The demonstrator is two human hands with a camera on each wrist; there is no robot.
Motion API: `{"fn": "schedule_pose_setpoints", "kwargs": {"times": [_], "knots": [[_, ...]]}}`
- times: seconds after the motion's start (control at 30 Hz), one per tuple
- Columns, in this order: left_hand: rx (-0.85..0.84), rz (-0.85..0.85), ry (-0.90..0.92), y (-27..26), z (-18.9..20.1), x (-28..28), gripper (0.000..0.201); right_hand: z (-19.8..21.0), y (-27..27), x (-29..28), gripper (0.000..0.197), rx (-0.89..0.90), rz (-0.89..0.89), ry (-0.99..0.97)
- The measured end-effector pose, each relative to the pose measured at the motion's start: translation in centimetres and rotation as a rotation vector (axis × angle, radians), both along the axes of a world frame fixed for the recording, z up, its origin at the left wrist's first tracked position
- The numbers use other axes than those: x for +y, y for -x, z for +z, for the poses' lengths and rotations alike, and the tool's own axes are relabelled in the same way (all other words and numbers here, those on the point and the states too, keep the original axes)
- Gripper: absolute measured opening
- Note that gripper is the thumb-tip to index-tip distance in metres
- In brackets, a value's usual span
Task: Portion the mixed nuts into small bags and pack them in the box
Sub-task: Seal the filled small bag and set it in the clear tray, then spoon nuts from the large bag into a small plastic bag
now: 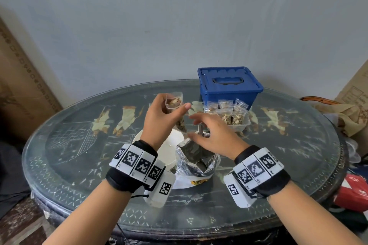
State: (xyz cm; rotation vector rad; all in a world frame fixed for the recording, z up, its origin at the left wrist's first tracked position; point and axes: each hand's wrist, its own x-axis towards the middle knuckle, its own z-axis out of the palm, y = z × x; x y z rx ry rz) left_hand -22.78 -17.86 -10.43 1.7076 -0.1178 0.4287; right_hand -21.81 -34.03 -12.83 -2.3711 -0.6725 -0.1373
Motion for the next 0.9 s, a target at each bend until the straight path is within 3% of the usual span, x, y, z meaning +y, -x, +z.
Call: {"fn": "schedule_pose_setpoints", "kwargs": {"times": [0.07, 0.17, 0.3, 0.4, 0.47, 0.6, 0.73, 0.9], "knots": [[-0.001, 0.015, 0.077, -0.5, 0.6, -0.8, 0.028, 0.9, 0.3, 1.0, 0.056, 0.024, 0.004, -0.002], [0.034, -0.044, 0.192, -0.8, 1.4, -1.4, 0.030, 1.8, 0.1, 1.4, 0.041, 0.029, -0.070, -0.158], [0.094, -0.239, 0.205, -0.9, 1.6, -0.3, 0.038, 2.7, -0.8, 0.0, 0.029, 0.105, -0.064, -0.226], [0.079, -0.263, 0.173, -0.8, 1.8, 0.1, 0.018, 3.2, -1.0, -0.8, 0.026, 0.142, -0.002, -0.177], [0.075, -0.215, 0.165, -1.2, 1.9, -0.2, 0.016, 3.6, -1.1, -1.1, 0.029, 0.173, 0.025, -0.149], [0.085, -0.217, 0.170, -2.2, 2.6, -1.1, 0.020, 5.6, -1.6, -1.6, 0.030, 0.147, -0.009, -0.419], [0.063, -0.281, 0.137, -3.9, 4.0, -1.9, 0.020, 7.0, -3.5, -2.2, 0.025, -0.026, -0.101, -0.499], [0.094, -0.356, -0.123, -8.1, 5.2, -2.3, 0.023, 6.8, -6.8, -4.0, 0.018, 0.015, -0.174, -0.507]]}}
